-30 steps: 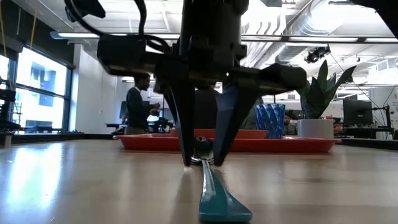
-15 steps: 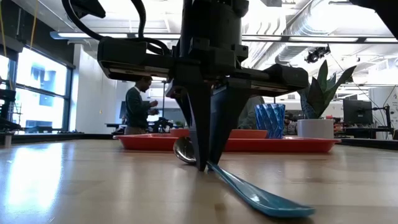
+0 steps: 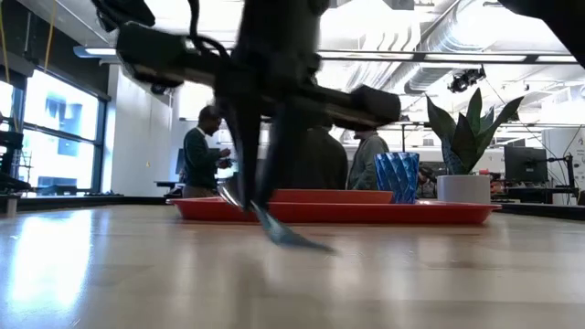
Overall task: Pick and place plate/cup/fork/spoon on tray
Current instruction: Put the black spoon beside the orange fork on the tray
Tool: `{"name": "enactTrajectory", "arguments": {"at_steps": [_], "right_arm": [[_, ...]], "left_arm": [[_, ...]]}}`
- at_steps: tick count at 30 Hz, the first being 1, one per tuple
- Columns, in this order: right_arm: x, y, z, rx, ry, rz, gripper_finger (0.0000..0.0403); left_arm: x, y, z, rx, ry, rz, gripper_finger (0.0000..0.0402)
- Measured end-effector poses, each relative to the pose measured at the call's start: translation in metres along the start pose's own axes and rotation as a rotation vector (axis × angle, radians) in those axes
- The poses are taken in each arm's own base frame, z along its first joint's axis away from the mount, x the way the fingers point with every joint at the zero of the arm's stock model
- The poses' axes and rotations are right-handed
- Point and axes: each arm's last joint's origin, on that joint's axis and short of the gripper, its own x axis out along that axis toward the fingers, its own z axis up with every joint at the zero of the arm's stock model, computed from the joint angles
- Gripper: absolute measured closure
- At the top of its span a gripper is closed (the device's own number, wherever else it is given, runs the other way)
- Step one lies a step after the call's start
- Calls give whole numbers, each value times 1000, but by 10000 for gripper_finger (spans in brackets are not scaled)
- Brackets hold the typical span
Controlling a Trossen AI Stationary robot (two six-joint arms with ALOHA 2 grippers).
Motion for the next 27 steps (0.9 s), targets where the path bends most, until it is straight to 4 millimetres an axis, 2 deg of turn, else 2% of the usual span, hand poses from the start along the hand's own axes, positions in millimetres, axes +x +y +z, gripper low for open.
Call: {"name": "enactTrajectory", "arguments": {"at_steps": [6,11,20,27], "right_arm": [[-22,11,18,-2,-83,86,402],[-33,19,42,3,-162,194,402],[-41,28,87,-9,-248,325,402],[-43,23,134,-13,-304,338,402]], "left_arm": [[0,0,0,1,0,0,377],[0,0,0,2,1,0,377],[0,1,0,1,-8,20,377],[-1,5,2,15,-53,180,377]]}}
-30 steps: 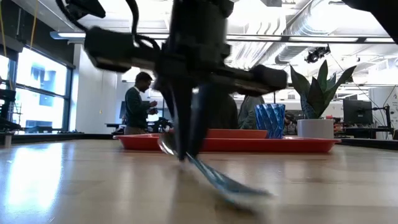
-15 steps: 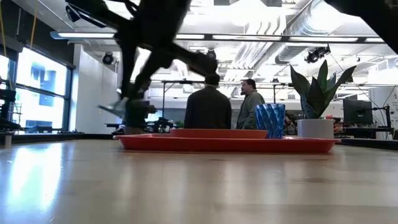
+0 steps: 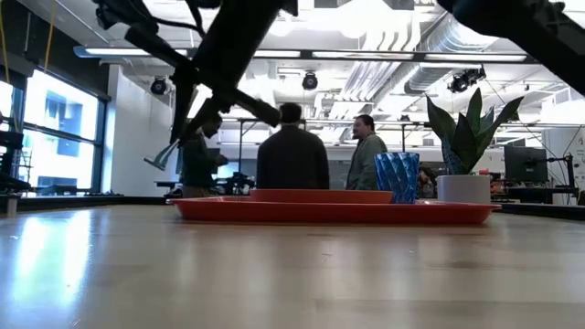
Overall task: Pick and place plate/cup/fork/spoon on tray
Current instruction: Put the black spoon beside the orange fork on the tray
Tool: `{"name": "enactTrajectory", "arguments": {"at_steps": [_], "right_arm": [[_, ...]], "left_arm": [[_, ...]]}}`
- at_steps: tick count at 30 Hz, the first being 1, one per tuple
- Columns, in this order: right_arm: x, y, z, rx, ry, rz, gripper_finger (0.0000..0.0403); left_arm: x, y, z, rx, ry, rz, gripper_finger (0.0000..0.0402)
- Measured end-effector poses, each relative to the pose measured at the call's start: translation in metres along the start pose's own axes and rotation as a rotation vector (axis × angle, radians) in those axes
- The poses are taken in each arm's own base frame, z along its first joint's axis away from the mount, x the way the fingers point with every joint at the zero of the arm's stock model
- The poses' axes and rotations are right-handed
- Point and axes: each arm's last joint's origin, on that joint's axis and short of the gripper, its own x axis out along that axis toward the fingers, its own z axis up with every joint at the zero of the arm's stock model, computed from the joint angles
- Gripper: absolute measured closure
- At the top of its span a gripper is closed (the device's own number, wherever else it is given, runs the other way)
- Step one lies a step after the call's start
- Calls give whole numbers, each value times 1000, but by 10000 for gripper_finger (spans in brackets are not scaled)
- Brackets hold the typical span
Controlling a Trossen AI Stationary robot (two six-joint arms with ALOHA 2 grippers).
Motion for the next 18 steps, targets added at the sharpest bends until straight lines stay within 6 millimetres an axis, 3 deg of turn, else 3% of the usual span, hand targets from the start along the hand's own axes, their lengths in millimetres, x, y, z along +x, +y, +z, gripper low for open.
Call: {"name": "enactTrajectory", "arguments": {"at_steps": [7,18], "right_arm": [[4,-9,47,8,-53,29,402],[-20,-23,107,27,-170,22,402]], "left_arm": [[0,3,1,65,-19,104,377],[-4,13,2,118,-52,228,377]]}}
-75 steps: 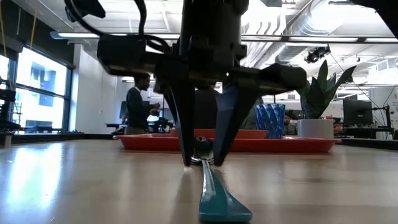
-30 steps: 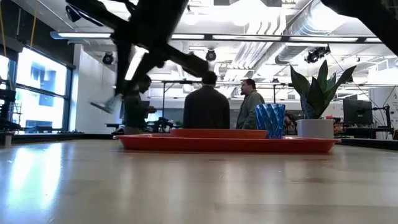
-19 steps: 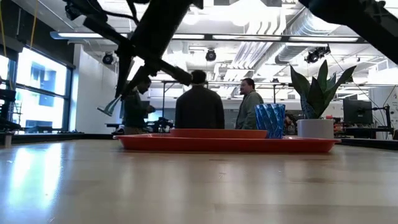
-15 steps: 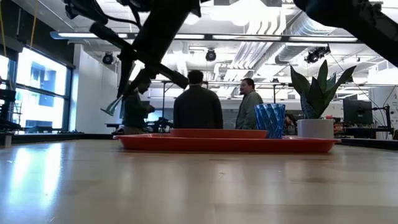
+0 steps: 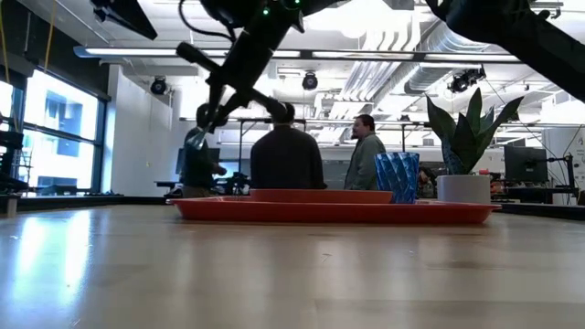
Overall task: Pick and place plate/cup/fork/spoon on tray
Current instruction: Put the black spoon beside the orange fork on the tray
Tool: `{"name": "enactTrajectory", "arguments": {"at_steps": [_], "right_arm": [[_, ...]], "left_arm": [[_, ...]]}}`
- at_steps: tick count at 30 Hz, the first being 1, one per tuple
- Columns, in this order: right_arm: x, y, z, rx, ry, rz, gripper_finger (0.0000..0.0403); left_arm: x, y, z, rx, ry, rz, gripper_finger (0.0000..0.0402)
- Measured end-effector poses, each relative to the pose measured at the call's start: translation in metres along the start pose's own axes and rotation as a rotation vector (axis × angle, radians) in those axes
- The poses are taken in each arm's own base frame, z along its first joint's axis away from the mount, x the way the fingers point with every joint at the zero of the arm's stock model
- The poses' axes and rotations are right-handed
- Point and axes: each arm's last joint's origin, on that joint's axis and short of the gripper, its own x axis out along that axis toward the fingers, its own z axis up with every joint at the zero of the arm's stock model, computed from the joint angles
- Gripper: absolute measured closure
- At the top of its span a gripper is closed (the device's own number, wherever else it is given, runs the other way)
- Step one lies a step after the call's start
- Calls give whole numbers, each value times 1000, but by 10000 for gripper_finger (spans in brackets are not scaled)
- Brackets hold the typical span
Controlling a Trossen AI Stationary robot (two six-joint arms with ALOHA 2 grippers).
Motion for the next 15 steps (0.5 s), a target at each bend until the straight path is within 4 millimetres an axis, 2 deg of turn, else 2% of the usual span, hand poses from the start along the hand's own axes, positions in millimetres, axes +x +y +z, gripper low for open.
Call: {"name": "enactTrajectory", "arguments": {"at_steps": [4,11,15], "right_arm": [[-10,-3,20,3,-36,7,402],[-40,-5,51,-6,-160,10,403],[-46,-8,61,-20,-183,7,403]], "left_arm": [[0,3,0,25,1,19,377],[-1,7,-1,44,1,45,377],[-1,9,-1,52,4,53,377]]}}
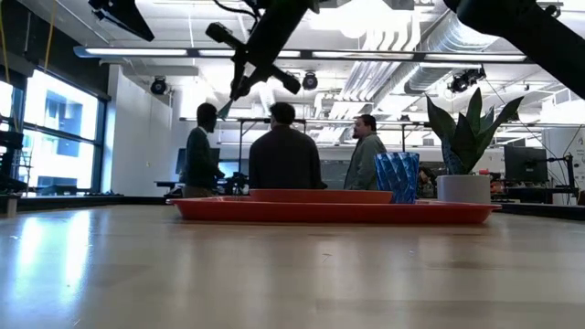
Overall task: Pick and place plate/cup/fork/spoon on tray
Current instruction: Put the black spoon beside the orange fork on the tray
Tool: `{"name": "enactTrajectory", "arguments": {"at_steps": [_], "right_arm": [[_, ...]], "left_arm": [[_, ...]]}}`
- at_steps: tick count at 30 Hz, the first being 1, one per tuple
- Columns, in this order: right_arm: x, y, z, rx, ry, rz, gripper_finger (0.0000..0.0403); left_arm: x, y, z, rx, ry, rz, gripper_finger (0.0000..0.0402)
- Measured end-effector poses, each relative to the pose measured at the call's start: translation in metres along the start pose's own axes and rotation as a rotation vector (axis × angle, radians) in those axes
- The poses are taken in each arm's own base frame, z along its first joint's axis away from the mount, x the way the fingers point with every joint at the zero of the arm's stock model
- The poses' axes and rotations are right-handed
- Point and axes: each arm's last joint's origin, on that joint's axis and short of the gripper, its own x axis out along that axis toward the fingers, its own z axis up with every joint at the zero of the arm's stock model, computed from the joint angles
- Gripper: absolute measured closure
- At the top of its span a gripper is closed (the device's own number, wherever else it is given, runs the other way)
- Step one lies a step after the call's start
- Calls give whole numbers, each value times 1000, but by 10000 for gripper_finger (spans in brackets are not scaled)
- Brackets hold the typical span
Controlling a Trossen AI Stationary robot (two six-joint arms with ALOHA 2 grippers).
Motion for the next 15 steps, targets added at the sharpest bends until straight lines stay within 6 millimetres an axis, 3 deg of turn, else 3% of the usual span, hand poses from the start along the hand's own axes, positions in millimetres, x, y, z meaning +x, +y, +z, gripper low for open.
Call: {"name": "enactTrajectory", "arguments": {"at_steps": [7,15], "right_arm": [[4,-9,15,-25,22,4,403],[-24,-6,37,-58,-81,23,403]], "left_arm": [[1,2,0,3,5,13,377],[1,3,0,-3,8,21,377]]}}
